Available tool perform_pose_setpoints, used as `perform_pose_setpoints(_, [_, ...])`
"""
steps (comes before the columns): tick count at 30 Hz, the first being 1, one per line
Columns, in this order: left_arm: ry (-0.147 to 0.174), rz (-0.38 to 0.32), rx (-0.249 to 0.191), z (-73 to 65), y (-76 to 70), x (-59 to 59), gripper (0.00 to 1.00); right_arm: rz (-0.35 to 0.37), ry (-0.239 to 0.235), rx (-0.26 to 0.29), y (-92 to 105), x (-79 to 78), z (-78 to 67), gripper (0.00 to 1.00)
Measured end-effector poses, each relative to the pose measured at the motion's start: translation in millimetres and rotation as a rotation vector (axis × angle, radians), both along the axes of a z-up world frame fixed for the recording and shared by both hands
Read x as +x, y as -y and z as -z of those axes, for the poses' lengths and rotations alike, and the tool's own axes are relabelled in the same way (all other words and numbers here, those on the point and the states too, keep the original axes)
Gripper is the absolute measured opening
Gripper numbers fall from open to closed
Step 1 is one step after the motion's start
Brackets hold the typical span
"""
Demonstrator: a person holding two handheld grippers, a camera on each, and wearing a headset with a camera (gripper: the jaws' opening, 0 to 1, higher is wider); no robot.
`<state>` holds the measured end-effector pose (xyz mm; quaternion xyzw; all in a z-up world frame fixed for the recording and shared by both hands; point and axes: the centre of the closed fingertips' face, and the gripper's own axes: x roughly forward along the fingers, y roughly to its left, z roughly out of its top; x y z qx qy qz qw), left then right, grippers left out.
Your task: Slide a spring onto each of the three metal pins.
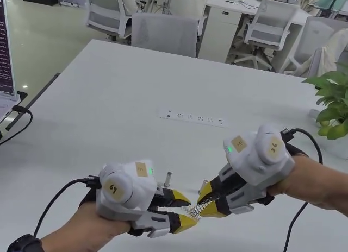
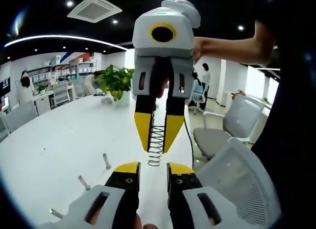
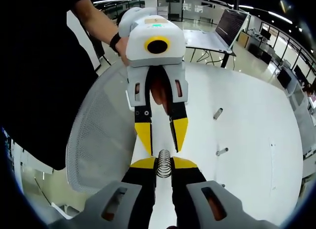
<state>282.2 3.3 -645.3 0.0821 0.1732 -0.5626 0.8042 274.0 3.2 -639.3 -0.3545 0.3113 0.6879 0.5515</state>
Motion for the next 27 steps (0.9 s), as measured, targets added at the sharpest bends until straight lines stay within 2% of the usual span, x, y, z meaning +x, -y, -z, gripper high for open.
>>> perform_pose_setpoints(13, [-0.034, -0.095, 0.023, 10.7, -32.6, 7.5, 0.26, 0.038, 0.008, -0.004, 1.4, 9.0, 4.9, 0.08])
perform_pose_setpoints(24, [-0.082, -0.235, 0.040, 26.4, -77.8, 11.8, 0.36, 0.070, 0.014, -0.024, 7.5, 17.1, 12.0, 0.08])
perform_pose_setpoints(27, [-0.086, -0.277, 0.045, 28.8, -91.9, 13.3, 0.37, 0.073, 0.011, -0.029, 7.7, 17.4, 14.4, 0.08])
